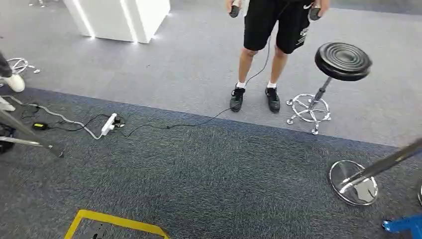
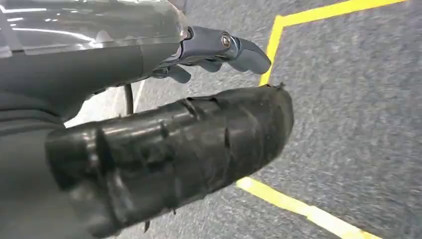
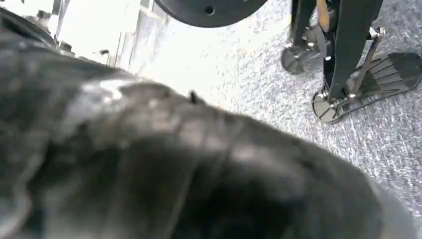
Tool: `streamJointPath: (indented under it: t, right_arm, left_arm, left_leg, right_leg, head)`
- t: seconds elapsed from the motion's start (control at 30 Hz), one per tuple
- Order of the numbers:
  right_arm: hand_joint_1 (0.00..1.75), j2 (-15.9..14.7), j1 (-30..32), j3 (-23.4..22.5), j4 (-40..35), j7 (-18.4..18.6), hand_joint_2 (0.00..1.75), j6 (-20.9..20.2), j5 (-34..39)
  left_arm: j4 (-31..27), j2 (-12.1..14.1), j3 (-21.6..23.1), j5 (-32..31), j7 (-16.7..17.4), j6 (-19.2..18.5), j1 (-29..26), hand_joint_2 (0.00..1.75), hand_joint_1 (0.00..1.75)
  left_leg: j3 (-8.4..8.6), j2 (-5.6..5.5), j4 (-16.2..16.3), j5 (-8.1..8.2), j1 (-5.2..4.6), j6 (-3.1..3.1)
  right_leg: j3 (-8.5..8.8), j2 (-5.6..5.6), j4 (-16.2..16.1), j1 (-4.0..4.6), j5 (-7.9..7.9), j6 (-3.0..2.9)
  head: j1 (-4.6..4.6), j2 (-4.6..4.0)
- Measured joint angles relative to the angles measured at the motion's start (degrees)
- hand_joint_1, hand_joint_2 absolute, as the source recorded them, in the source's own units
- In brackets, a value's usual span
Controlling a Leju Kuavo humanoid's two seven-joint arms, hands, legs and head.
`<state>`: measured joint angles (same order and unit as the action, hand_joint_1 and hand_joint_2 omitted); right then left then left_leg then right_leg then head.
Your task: Take the parts from the cabinet and place them on the table.
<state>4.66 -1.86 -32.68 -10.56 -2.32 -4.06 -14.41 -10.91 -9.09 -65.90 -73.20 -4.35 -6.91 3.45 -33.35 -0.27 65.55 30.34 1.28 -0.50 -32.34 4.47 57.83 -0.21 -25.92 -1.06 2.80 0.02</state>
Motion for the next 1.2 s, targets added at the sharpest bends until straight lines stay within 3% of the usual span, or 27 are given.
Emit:
streamJointPath:
  t: [0.03, 0.07, 0.13, 0.2, 0.23, 0.27, 0.3, 0.37, 0.4, 0.43, 0.47, 0.5, 0.53, 0.57, 0.7, 0.73, 0.77, 0.8, 0.87, 0.9, 0.93, 1.0, 1.03, 1.07, 1.1, 1.13, 1.2]
  right_arm:
    - [0.00, 0.0, 0.0, -0.1, 0.0, 0.1, 0.00, -0.3, 0.3]
    - [0.00, 0.0, -0.1, -0.2, 0.0, 0.2, 0.00, -0.5, 0.4]
    - [0.00, 0.0, -0.1, -0.6, 0.0, 0.2, 0.00, -1.0, 0.8]
    - [0.00, 0.0, 0.5, -1.0, 0.1, 0.3, 0.00, -1.4, 0.9]
    - [0.00, 0.0, 0.5, -1.2, 0.1, 0.4, 0.00, -1.6, 1.0]
    - [0.00, 0.1, 0.4, -1.3, 0.1, 0.4, 0.00, -1.8, 1.0]
    - [0.00, 0.1, 0.3, -1.3, 0.1, 0.5, 0.00, -1.9, 1.1]
    - [0.00, 0.1, 0.1, -1.4, 0.1, 0.5, 0.00, -1.9, 1.1]
    - [0.00, 0.1, 0.1, -1.4, 0.1, 0.5, 0.00, -1.9, 1.1]
    - [0.00, 0.1, 0.1, -1.5, 0.1, 0.5, 0.00, -1.9, 1.1]
    - [0.00, 0.1, 0.2, -1.5, 0.1, 0.5, 0.00, -1.9, 1.1]
    - [0.00, 0.1, 0.2, -1.5, 0.1, 0.6, 0.00, -1.9, 1.1]
    - [0.00, 0.1, 0.2, -1.5, 0.1, 0.6, 0.00, -1.9, 1.1]
    - [0.00, 0.1, 0.1, -1.5, 0.1, 0.6, 0.00, -2.1, 1.1]
    - [0.00, 0.1, 0.2, -1.6, 0.1, 0.7, 0.00, -2.2, 1.1]
    - [0.00, 0.1, 0.2, -1.6, 0.1, 0.7, 0.00, -2.2, 1.0]
    - [0.00, 0.1, 0.1, -1.6, 0.1, 0.8, 0.00, -2.3, 0.9]
    - [0.00, 0.1, 0.0, -1.7, 0.1, 0.8, 0.00, -2.6, 0.8]
    - [0.00, 0.1, -0.1, -1.7, 0.1, 0.9, 0.00, -2.8, 0.7]
    - [0.00, 0.1, -0.1, -1.7, 0.1, 0.9, 0.00, -2.9, 0.6]
    - [0.00, 0.1, -0.1, -1.7, 0.1, 0.9, 0.00, -2.9, 0.6]
    - [0.00, 0.1, -0.1, -1.7, 0.1, 0.9, 0.00, -3.0, 0.5]
    - [0.00, 0.1, -0.1, -1.7, 0.1, 0.9, 0.00, -3.1, 0.4]
    - [0.00, 0.2, -0.1, -1.7, 0.1, 0.9, 0.00, -3.2, 0.4]
    - [0.00, 0.4, -0.3, -1.7, 0.1, 0.9, 0.00, -3.2, 0.4]
    - [0.00, 0.4, -0.2, -1.7, 0.1, 0.9, 0.00, -3.2, 0.4]
    - [0.00, 0.4, 0.2, -1.7, 0.1, 0.9, 0.00, -3.2, 0.4]
  left_arm:
    - [0.0, 0.1, 0.0, 0.0, 0.1, 0.0, 0.0, 0.00, 0.00]
    - [0.0, 0.1, 0.0, 0.0, 0.2, 0.0, -0.1, 0.00, 0.00]
    - [0.0, 0.1, 0.0, 0.0, 0.3, 0.0, 0.0, 0.00, 0.00]
    - [0.0, 0.1, 0.0, 0.0, 0.5, 0.1, 0.3, 0.00, 0.00]
    - [0.0, 0.0, 0.0, 0.0, 0.6, 0.1, 0.3, 0.00, 0.00]
    - [0.0, 0.0, 0.0, 0.0, 0.6, 0.1, 0.3, 0.00, 0.00]
    - [0.0, 0.0, 0.0, 0.0, 0.6, 0.2, 0.1, 0.00, 0.00]
    - [0.0, 0.0, 0.0, -0.1, 0.7, 0.2, -0.1, 0.00, 0.00]
    - [0.0, 0.1, 0.0, -0.1, 0.7, 0.3, -0.1, 0.00, 0.00]
    - [0.0, 0.1, 0.0, -0.1, 0.7, 0.3, 0.0, 0.00, 0.00]
    - [0.0, 0.1, 0.0, -0.1, 0.7, 0.3, 0.0, 0.00, 0.00]
    - [0.0, 0.1, 0.0, -0.1, 0.7, 0.3, 0.0, 0.00, 0.00]
    - [0.0, 0.1, 0.0, -0.1, 0.7, 0.3, 0.0, 0.00, 0.00]
    - [0.0, 0.1, 0.0, -0.1, 0.7, 0.3, 0.0, 0.00, 0.00]
    - [0.0, 0.0, 0.0, -0.3, 1.2, 0.5, 0.4, 0.00, 0.00]
    - [0.0, 0.0, 0.0, -0.4, 1.3, 0.5, 0.5, 0.00, 0.00]
    - [0.0, 0.0, 0.0, -0.4, 1.4, 0.6, 0.6, 0.00, 0.00]
    - [0.0, 0.0, 0.0, -0.5, 1.5, 0.7, 0.5, 0.00, 0.00]
    - [0.0, 0.1, 0.0, -0.6, 1.7, 0.8, 0.2, 0.00, 0.00]
    - [0.0, 0.2, 0.0, -0.7, 1.7, 0.9, 0.0, 0.00, 0.00]
    - [0.0, 0.1, 0.0, -0.7, 1.8, 0.9, -0.1, 0.00, 0.00]
    - [0.0, 0.1, 0.0, -0.7, 1.6, 0.8, 0.0, 0.00, 0.00]
    - [0.0, 0.2, 0.0, -0.7, 1.6, 0.8, 0.1, 0.00, 0.00]
    - [0.0, 0.2, 0.0, -0.7, 1.6, 0.8, 0.0, 0.00, 0.00]
    - [0.0, 0.4, 0.0, -0.7, 1.6, 0.8, -0.2, 0.00, 0.00]
    - [0.0, 0.5, 0.0, -0.8, 1.5, 0.8, -0.1, 0.00, 0.00]
    - [0.0, 0.5, 0.0, -0.8, 1.5, 0.8, 0.2, 0.00, 0.00]
  left_leg:
    - [2.05, -1.59, -4.6, -2.22, 0.12, -0.11]
    - [2.49, -4.11, -6.1, -1.22, 0.09, -0.13]
    - [2.25, -2.82, -6.2, -1.57, -0.15, -0.51]
    - [2.56, -1.84, -6.6, -2.03, -0.36, -1.33]
    - [2.71, -0.97, -7.3, -2.58, 0.06, -2.01]
    - [2.83, -0.40, -7.7, -2.75, -0.08, -2.37]
    - [2.84, 0.34, -7.9, -2.86, -0.21, -2.54]
    - [2.67, 2.04, -7.9, -2.78, -0.44, -2.63]
    - [2.65, 2.76, -7.9, -2.71, -0.50, -2.63]
    - [2.69, 3.38, -7.9, -2.65, -0.50, -2.61]
    - [2.79, 4.00, -7.8, -2.53, -0.50, -2.55]
    - [3.01, 4.61, -7.8, -2.36, -0.49, -2.35]
    - [3.28, 5.22, -7.8, -2.18, -0.50, -2.14]
    - [3.49, 5.75, -7.8, -1.97, -0.64, -1.82]
    - [4.15, 7.56, -7.9, -1.49, -0.71, -0.38]
    - [3.98, 7.22, -7.7, -1.02, -0.55, 0.08]
    - [3.71, 4.15, -6.3, 0.04, -0.35, 0.23]
    - [2.24, 2.28, -3.2, 2.03, -0.28, 0.20]
    - [-2.07, 0.86, 5.5, 6.02, -0.29, 0.30]
    - [-3.99, 0.75, 9.0, 6.83, -0.29, 0.32]
    - [-4.64, 0.71, 9.6, 6.06, -0.29, 0.26]
    - [-2.48, 0.32, 3.6, 1.00, -0.29, -0.11]
    - [-0.42, -0.64, -1.4, -1.94, -0.33, -0.47]
    - [1.09, -3.52, -5.8, -3.82, -0.44, -0.90]
    - [1.36, -5.67, -6.9, -3.48, -0.18, -1.27]
    - [1.69, -4.90, -7.1, -3.24, -0.42, -1.06]
    - [1.73, -3.85, -7.3, -3.28, -0.72, -1.35]
  right_leg:
    - [-0.11, 0.65, 0.5, -0.06, -0.22, 0.24]
    - [-0.55, 1.10, 1.0, 0.13, -0.44, 0.57]
    - [-1.13, 2.08, 1.3, -0.23, -0.28, 1.22]
    - [-1.45, 3.18, 0.9, -0.32, 0.13, 2.20]
    - [-1.49, 2.62, 1.3, -0.54, -0.23, 2.23]
    - [-2.23, -0.41, 2.9, -0.17, -1.62, 2.37]
    - [-4.11, -2.49, 6.6, -0.17, -4.00, 2.62]
    - [-8.66, -3.86, 16.0, -0.41, -8.08, 3.05]
    - [-9.80, -3.97, 18.3, -0.59, -8.48, 3.17]
    - [-9.60, -4.13, 18.0, -0.74, -7.61, 3.27]
    - [-8.09, -4.37, 15.2, -0.83, -5.71, 3.32]
    - [-5.15, -4.95, 9.8, -0.92, -3.04, 3.27]
    - [-2.04, -6.30, 4.3, -0.91, -0.81, 3.10]
    - [-0.42, -8.94, 0.7, -0.59, -0.83, 2.65]
    - [-0.78, -6.43, 0.6, 0.25, -0.58, 1.31]
    - [-0.22, -5.71, -0.2, -0.44, -0.15, 0.68]
    - [-0.01, -5.23, -0.5, -0.31, -0.03, 0.47]
    - [-0.04, -4.94, -0.5, -0.32, 0.03, -0.05]
    - [-0.05, -3.59, -0.5, -0.21, -0.06, -0.30]
    - [0.01, -2.70, -0.4, -0.11, -0.11, -0.37]
    - [0.11, -1.85, -0.4, -0.06, -0.13, -0.38]
    - [0.40, -0.14, -0.2, 0.02, -0.29, -0.33]
    - [0.57, 0.61, -0.1, 0.01, -0.42, -0.22]
    - [0.50, 1.26, 0.0, -0.17, -0.56, -0.09]
    - [0.06, 1.91, 0.6, 0.18, -0.70, 0.25]
    - [-0.45, 2.66, 0.5, -0.32, -0.54, 0.63]
    - [-0.65, 4.04, 0.0, -0.76, -0.15, 1.42]
  head:
    - [0.00, 0.00]
    - [-0.11, 0.00]
    - [-0.06, 0.00]
    - [-0.04, 0.00]
    - [-0.06, 0.00]
    - [-0.26, 0.00]
    - [-0.48, 0.00]
    - [-0.44, 0.00]
    - [-0.41, 0.00]
    - [-0.44, 0.00]
    - [-0.46, 0.00]
    - [-0.46, 0.00]
    - [-0.48, 0.00]
    - [-0.44, 0.00]
    - [-0.26, 0.00]
    - [-0.26, 0.00]
    - [-0.09, 0.00]
    - [0.07, 0.00]
    - [0.33, 0.00]
    - [0.33, 0.00]
    - [0.33, 0.00]
    - [0.33, 0.00]
    - [0.33, 0.00]
    - [0.31, 0.00]
    - [0.18, 0.00]
    - [0.42, 0.00]
    - [0.55, 0.00]
